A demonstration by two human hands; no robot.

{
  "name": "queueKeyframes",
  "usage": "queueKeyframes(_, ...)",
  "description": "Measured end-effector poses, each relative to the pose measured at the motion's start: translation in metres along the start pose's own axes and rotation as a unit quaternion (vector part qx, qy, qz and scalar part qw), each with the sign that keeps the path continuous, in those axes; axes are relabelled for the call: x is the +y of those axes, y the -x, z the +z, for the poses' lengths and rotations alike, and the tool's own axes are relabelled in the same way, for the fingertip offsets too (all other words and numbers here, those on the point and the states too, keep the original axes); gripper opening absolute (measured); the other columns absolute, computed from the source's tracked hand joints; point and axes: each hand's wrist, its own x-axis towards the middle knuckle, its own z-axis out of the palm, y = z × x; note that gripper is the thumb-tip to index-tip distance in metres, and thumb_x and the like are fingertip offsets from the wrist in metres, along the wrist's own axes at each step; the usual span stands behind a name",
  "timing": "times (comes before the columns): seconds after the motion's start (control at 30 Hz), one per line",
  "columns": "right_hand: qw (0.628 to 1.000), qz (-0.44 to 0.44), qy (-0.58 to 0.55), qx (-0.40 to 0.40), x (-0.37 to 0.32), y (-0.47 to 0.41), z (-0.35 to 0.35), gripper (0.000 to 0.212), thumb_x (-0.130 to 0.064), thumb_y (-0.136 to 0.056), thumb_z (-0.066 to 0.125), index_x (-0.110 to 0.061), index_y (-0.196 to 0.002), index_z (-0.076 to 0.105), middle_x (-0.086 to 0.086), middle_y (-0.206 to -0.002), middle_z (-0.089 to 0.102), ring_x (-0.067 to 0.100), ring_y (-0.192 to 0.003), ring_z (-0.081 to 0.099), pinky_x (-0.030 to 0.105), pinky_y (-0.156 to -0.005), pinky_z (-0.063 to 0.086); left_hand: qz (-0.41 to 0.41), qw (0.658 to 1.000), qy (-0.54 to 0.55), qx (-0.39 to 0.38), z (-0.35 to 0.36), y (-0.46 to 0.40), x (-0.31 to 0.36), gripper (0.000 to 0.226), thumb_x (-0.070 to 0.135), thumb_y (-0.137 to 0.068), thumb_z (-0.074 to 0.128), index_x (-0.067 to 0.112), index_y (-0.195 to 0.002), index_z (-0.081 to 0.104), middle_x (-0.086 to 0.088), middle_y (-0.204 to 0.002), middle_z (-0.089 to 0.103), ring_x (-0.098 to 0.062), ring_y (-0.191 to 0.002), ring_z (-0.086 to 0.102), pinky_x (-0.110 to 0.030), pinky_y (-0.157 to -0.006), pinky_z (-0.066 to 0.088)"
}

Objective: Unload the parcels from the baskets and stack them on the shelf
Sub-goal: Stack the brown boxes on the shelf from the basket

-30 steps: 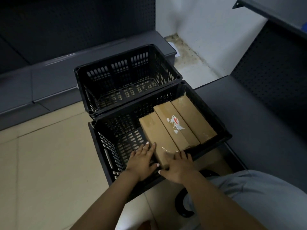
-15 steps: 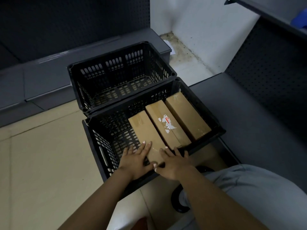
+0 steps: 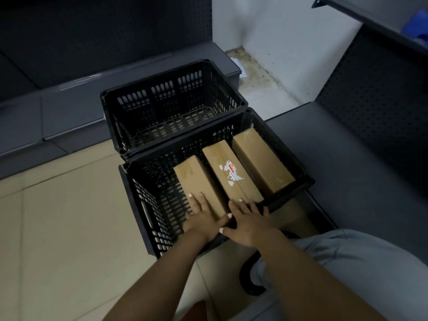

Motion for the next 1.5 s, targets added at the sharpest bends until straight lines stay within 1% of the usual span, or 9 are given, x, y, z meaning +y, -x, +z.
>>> queueKeyframes(0.13,1.000,0.000,-0.027,0.011,0.003,0.001,-0.003,0.081,-0.063,-0.092,0.038,-0.032,-0.152,-0.008,0.000,-0.161,-0.012,0.029,-0.146,-0.018,0.056,-0.115,-0.007,-0.039,0.998,0.043,0.009,-0.003,-0.005,0.017,0.115,0.077,-0.079,0.044,0.019,-0.145,-0.029,-0.011,-0.150,-0.039,-0.046,-0.142,0.013,-0.051,-0.108,0.031)
queueKeyframes(0.3,0.998,-0.006,-0.050,0.046,0.008,0.002,-0.017,0.082,-0.058,-0.093,0.042,-0.032,-0.152,-0.009,0.001,-0.161,-0.014,0.027,-0.145,-0.018,0.056,-0.116,-0.007,-0.042,0.992,0.115,0.011,-0.008,-0.006,0.012,0.116,0.063,-0.081,0.056,0.021,-0.142,-0.034,-0.015,-0.145,-0.044,-0.036,-0.134,0.039,-0.038,-0.098,0.042)
queueKeyframes(0.47,0.998,-0.024,-0.043,0.049,0.010,0.005,-0.021,0.099,-0.063,-0.084,0.055,-0.032,-0.152,-0.011,0.001,-0.160,-0.015,0.025,-0.146,-0.018,0.056,-0.115,-0.007,-0.025,0.980,0.194,0.033,-0.015,0.001,-0.010,0.101,0.058,-0.084,0.055,0.043,-0.143,-0.025,-0.013,-0.151,-0.036,-0.039,-0.136,0.036,-0.037,-0.104,0.037)
queueKeyframes(0.73,0.995,-0.048,-0.048,0.075,0.007,0.008,-0.020,0.117,-0.066,-0.070,0.068,-0.036,-0.150,-0.011,-0.001,-0.160,-0.014,0.027,-0.146,-0.013,0.055,-0.116,-0.007,0.021,0.947,0.302,0.107,-0.067,0.042,-0.053,0.077,0.050,-0.093,0.045,0.052,-0.145,-0.012,-0.003,-0.159,-0.016,-0.030,-0.146,0.010,-0.041,-0.113,0.022)
queueKeyframes(0.9,0.986,-0.039,-0.096,0.134,0.005,0.009,-0.023,0.121,-0.064,-0.070,0.071,-0.033,-0.150,-0.015,0.000,-0.160,-0.012,0.027,-0.147,-0.006,0.055,-0.117,0.004,0.116,0.919,0.354,0.131,-0.115,0.080,-0.074,0.082,0.060,-0.072,0.045,0.068,-0.137,-0.004,0.003,-0.159,0.013,-0.024,-0.146,0.014,-0.052,-0.114,0.025)
queueKeyframes(1.03,0.966,-0.031,-0.179,0.181,-0.001,0.017,-0.033,0.127,-0.057,-0.066,0.077,-0.032,-0.149,-0.016,0.004,-0.160,-0.002,0.030,-0.146,0.008,0.052,-0.116,0.018,0.185,0.898,0.383,0.113,-0.140,0.104,-0.079,0.078,0.049,-0.076,0.045,0.070,-0.135,-0.001,0.020,-0.153,0.026,-0.015,-0.124,0.049,-0.041,-0.088,0.048)
queueKeyframes(1.13,0.950,-0.047,-0.229,0.208,-0.002,0.031,-0.047,0.124,-0.046,-0.068,0.080,-0.036,-0.149,-0.013,0.003,-0.154,0.014,0.027,-0.138,0.025,0.048,-0.110,0.032,0.222,0.878,0.410,0.104,-0.150,0.111,-0.072,0.076,0.043,-0.080,0.044,0.066,-0.138,0.001,0.023,-0.152,0.026,-0.012,-0.126,0.047,-0.039,-0.092,0.047)
queueKeyframes(1.27,0.916,-0.076,-0.276,0.282,-0.005,0.066,-0.078,0.116,-0.038,-0.071,0.081,-0.038,-0.151,-0.003,-0.001,-0.145,0.018,0.020,-0.132,0.031,0.037,-0.106,0.034,0.221,0.834,0.476,0.169,-0.174,0.117,-0.053,0.062,0.042,-0.080,0.042,0.066,-0.133,0.021,0.020,-0.148,0.036,-0.010,-0.129,0.044,-0.040,-0.104,0.040)
queueKeyframes(1.5,0.850,-0.104,-0.251,0.452,0.012,0.167,-0.155,0.093,-0.036,-0.077,0.075,-0.040,-0.149,0.016,-0.012,-0.149,0.014,0.008,-0.126,0.035,0.018,-0.097,0.032,0.294,0.765,0.553,0.148,-0.234,0.145,0.011,0.052,0.047,-0.081,0.042,0.065,-0.129,0.038,0.016,-0.137,0.051,-0.020,-0.119,0.054,-0.051,-0.095,0.048)
